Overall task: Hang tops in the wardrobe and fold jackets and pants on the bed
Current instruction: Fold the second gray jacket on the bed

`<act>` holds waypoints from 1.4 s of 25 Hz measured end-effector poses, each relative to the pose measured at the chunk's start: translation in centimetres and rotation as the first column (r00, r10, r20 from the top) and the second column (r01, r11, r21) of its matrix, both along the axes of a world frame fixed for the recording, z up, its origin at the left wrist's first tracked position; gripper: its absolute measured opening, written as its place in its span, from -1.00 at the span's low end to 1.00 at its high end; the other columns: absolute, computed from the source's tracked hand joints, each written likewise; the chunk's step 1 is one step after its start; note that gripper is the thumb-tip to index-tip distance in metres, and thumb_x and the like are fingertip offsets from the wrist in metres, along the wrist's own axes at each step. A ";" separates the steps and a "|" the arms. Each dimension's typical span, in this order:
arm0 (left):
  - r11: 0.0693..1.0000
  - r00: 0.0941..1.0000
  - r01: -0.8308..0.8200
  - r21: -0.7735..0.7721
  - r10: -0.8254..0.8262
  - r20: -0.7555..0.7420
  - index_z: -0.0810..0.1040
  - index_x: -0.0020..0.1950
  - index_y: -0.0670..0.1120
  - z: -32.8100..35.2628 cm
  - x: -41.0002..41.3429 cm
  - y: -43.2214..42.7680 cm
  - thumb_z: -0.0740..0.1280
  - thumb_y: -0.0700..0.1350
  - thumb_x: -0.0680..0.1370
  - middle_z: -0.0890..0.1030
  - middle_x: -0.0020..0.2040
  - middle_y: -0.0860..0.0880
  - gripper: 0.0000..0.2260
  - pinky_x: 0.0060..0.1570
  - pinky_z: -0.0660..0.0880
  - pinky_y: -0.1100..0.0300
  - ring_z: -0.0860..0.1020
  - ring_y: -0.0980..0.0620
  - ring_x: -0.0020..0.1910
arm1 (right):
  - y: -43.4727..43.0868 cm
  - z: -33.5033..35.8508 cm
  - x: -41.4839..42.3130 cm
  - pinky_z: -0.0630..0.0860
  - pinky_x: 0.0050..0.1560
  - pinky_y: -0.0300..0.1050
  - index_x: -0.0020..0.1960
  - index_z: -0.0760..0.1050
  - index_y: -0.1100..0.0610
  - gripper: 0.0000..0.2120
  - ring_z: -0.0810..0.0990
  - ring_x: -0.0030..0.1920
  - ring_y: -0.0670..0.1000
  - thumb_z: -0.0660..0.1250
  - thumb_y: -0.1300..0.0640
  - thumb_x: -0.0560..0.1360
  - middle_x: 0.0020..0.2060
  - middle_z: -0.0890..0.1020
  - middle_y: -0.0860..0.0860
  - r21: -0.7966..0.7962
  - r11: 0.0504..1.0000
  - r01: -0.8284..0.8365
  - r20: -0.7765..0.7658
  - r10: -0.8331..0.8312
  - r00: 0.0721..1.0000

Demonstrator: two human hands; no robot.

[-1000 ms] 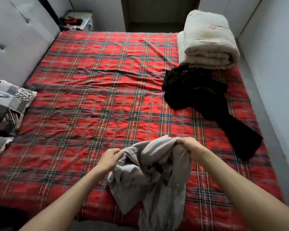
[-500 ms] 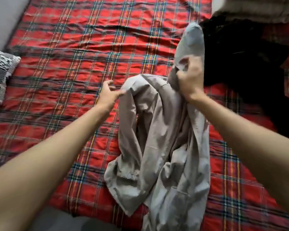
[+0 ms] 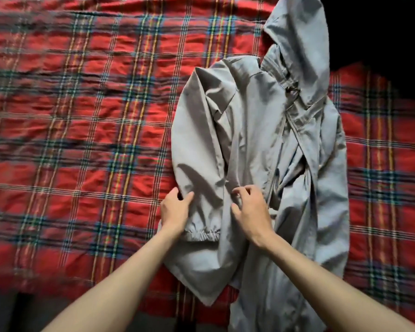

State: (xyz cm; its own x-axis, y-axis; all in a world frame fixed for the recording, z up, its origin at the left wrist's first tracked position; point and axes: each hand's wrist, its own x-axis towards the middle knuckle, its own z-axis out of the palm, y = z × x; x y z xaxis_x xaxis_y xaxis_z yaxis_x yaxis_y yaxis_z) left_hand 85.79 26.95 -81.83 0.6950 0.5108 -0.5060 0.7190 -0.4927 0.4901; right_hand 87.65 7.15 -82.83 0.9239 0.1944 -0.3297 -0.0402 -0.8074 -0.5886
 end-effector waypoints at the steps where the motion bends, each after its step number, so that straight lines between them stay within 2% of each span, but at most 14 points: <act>1: 0.996 0.993 0.042 0.073 -0.049 0.104 0.52 -0.09 -0.18 0.1 -0.1 0.0 0.41 -0.07 0.54 0.56 -0.02 -0.12 -0.82 -0.04 0.35 0.07 0.51 -0.12 0.00 | 0.4 0.3 -0.5 0.47 0.15 0.07 0.17 0.54 0.15 -0.71 0.48 0.10 0.14 0.37 0.17 0.45 0.06 0.50 0.12 -0.026 0.999 0.020 0.043 -0.018 0.999; 3: 0.991 0.956 0.065 0.118 -0.096 0.276 0.45 -0.18 -0.15 1.2 0.0 0.8 0.39 -0.14 0.55 0.50 -0.10 -0.08 -0.82 -0.05 0.33 0.06 0.44 -0.03 -0.11 | 1.4 0.8 -1.8 0.45 0.17 0.08 0.16 0.54 0.12 -0.72 0.46 0.11 0.11 0.38 0.15 0.45 0.09 0.50 0.08 -0.057 0.998 -0.013 0.113 0.019 0.993; 5: 1.000 0.933 0.008 -0.031 0.004 0.359 0.35 -0.23 -0.13 3.2 0.3 2.2 0.33 -0.15 0.59 0.41 -0.29 -0.01 -0.76 -0.22 0.27 0.07 0.35 0.06 -0.31 | 3.0 1.0 -3.0 0.43 0.22 0.05 0.18 0.54 0.11 -0.71 0.47 0.14 0.06 0.39 0.12 0.47 0.13 0.52 0.05 -0.005 0.999 -0.032 0.109 0.032 0.994; 10: 0.953 0.784 -0.190 -0.236 0.292 0.548 0.38 -0.20 0.00 10.3 4.9 13.7 0.27 -0.13 0.60 0.44 -0.28 0.09 -0.82 -0.17 0.38 0.12 0.41 0.13 -0.29 | 9.4 2.1 -2.1 0.47 0.18 -0.04 0.17 0.55 0.13 -0.77 0.56 0.06 0.04 0.36 0.12 0.53 0.05 0.59 0.04 0.255 0.918 0.305 -0.135 -0.279 0.951; 13: 0.700 0.481 -0.482 -0.528 0.714 0.508 0.42 -0.05 -0.02 13.6 8.5 26.2 0.32 -0.11 0.55 0.52 -0.14 0.03 -0.92 -0.07 0.51 0.18 0.52 0.10 -0.19 | 11.5 2.6 -1.9 0.44 0.21 -0.09 0.16 0.56 0.11 -0.77 0.55 0.10 0.00 0.34 0.22 0.51 0.05 0.59 -0.02 0.228 0.916 0.330 -0.168 -0.297 0.940; 15: 0.554 0.390 -0.572 -0.605 0.833 0.393 0.38 0.03 -0.05 13.2 7.6 30.0 0.34 -0.10 0.55 0.50 -0.08 -0.02 -0.84 -0.14 0.50 0.21 0.51 0.07 -0.18 | 11.3 2.5 -3.0 0.45 0.18 -0.08 0.11 0.58 0.11 -0.77 0.56 0.09 0.02 0.35 0.26 0.47 0.02 0.59 -0.02 0.175 0.919 0.354 -0.150 -0.331 0.932; 17: 0.696 0.593 -0.647 -0.311 0.716 0.368 0.33 0.11 -0.07 10.4 4.2 28.6 0.37 -0.20 0.52 0.46 0.01 -0.07 -0.74 0.01 0.47 0.16 0.46 0.02 -0.09 | 10.4 2.2 -4.4 0.45 0.17 -0.02 0.07 0.58 0.11 -0.78 0.56 0.09 0.08 0.37 0.27 0.45 0.01 0.57 0.00 0.092 0.908 0.409 -0.090 -0.402 0.911; 20: 0.977 0.957 -0.178 -0.119 0.200 0.209 0.46 0.17 -0.12 5.2 -1.9 21.3 0.45 -0.23 0.47 0.56 0.05 -0.11 -0.68 0.17 0.47 -0.04 0.53 -0.05 -0.01 | 7.9 1.6 -6.4 0.36 0.23 0.06 0.06 0.56 0.18 -0.77 0.48 0.13 0.21 0.41 0.27 0.41 0.05 0.51 0.15 -0.058 0.865 0.499 0.065 -0.495 0.866; 22: 0.951 0.974 0.226 -0.212 -0.224 0.033 0.46 0.27 -0.07 3.1 -4.7 15.7 0.48 -0.06 0.48 0.58 0.14 -0.03 -0.60 0.17 0.45 0.07 0.55 -0.03 0.13 | 6.2 1.3 -7.9 0.27 0.26 0.03 0.12 0.53 0.27 -0.69 0.43 0.17 0.28 0.43 0.25 0.40 0.10 0.48 0.26 -0.114 0.826 0.552 0.090 -0.544 0.834; 24: 0.859 0.894 0.418 -0.295 -0.446 -0.033 0.39 0.40 -0.05 2.0 -5.6 11.8 0.46 0.02 0.49 0.55 0.26 -0.05 -0.47 0.20 0.41 0.10 0.50 -0.05 0.27 | 5.2 1.5 -9.5 0.22 0.28 0.01 0.17 0.49 0.30 -0.61 0.40 0.20 0.31 0.46 0.29 0.37 0.15 0.45 0.29 -0.122 0.809 0.575 0.066 -0.571 0.818; 27: 0.814 0.834 0.521 -0.258 -0.550 -0.051 0.42 0.34 -0.05 1.4 -5.0 8.3 0.44 -0.01 0.51 0.60 0.22 -0.12 -0.55 0.06 0.42 0.09 0.53 -0.14 0.23 | 3.1 1.8 -12.6 0.30 0.24 0.11 0.20 0.47 0.24 -0.53 0.42 0.16 0.28 0.49 0.29 0.32 0.15 0.44 0.22 -0.234 0.802 0.550 0.170 -0.523 0.835; 31: 0.764 0.778 0.602 -0.233 -0.627 -0.045 0.43 -0.13 -0.07 2.7 -4.6 5.1 0.33 -0.09 0.56 0.63 -0.09 -0.15 -0.87 -0.20 0.21 0.08 0.54 -0.19 -0.04 | -1.3 2.1 -15.8 0.38 0.22 0.25 0.35 0.37 0.19 -0.28 0.36 0.23 0.29 0.57 0.11 0.27 0.25 0.36 0.24 -0.464 0.752 0.468 0.219 -0.414 0.883; 33: 0.817 0.857 0.504 -0.281 -0.513 0.049 0.41 -0.18 -0.08 3.9 -5.1 3.7 0.28 -0.12 0.60 0.59 -0.20 -0.05 -0.83 -0.23 0.22 0.11 0.51 -0.11 -0.15 | -2.9 1.9 -16.6 0.38 0.21 0.26 0.41 0.31 0.19 -0.16 0.33 0.25 0.30 0.60 0.05 0.23 0.27 0.34 0.26 -0.488 0.735 0.471 0.207 -0.427 0.880; 35: 0.857 0.968 0.250 -0.450 -0.223 0.113 0.53 -0.11 -0.13 5.0 -5.8 3.3 0.27 -0.13 0.62 0.64 -0.16 -0.03 -0.86 -0.15 0.42 0.10 0.57 -0.04 -0.15 | -3.7 1.9 -16.8 0.40 0.17 0.26 0.43 0.28 0.17 -0.10 0.35 0.21 0.31 0.62 0.00 0.22 0.27 0.34 0.26 -0.497 0.723 0.479 0.198 -0.443 0.874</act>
